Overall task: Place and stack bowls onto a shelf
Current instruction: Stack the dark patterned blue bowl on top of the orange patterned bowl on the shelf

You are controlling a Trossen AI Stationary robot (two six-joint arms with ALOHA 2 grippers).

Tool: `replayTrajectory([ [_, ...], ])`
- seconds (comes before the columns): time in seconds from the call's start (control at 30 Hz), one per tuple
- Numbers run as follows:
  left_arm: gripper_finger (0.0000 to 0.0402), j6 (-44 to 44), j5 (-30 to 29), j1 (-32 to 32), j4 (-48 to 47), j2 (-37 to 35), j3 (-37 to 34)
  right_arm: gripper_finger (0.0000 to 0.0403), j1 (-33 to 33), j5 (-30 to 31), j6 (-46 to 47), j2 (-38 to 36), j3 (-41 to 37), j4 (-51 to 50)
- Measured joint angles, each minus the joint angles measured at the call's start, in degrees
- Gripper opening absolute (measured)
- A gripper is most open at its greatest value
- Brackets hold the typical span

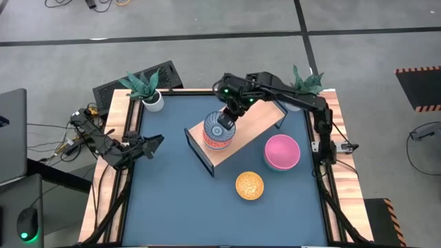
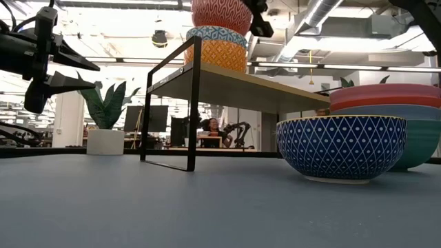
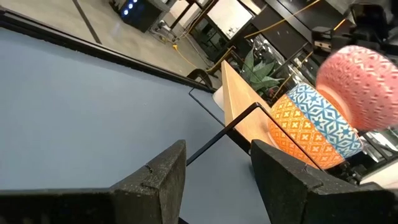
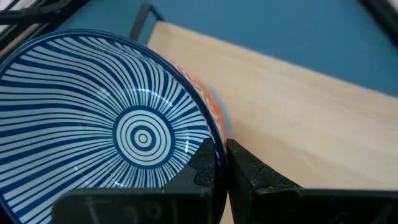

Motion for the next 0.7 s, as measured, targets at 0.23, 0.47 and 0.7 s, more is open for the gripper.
replayTrajectory([
  [0.23, 0.0165, -0.1, 0.0, 0.0, 0.0, 0.0, 0.0, 0.0038, 0.1, 1.2, -1.2, 0.0, -1.6, 0.3],
  [0.47, 0.0165, -0.1, -0.1, 0.0, -0.1, 0.0, 0.0, 0.0038, 0.4, 1.1, -1.6, 0.0, -1.6, 0.9],
  [0.7, 0.0165, -0.1, -0.3, 0.0, -0.1, 0.0, 0.0, 0.0038, 0.8, 0.3, -2.8, 3.0, -1.7, 1.2],
])
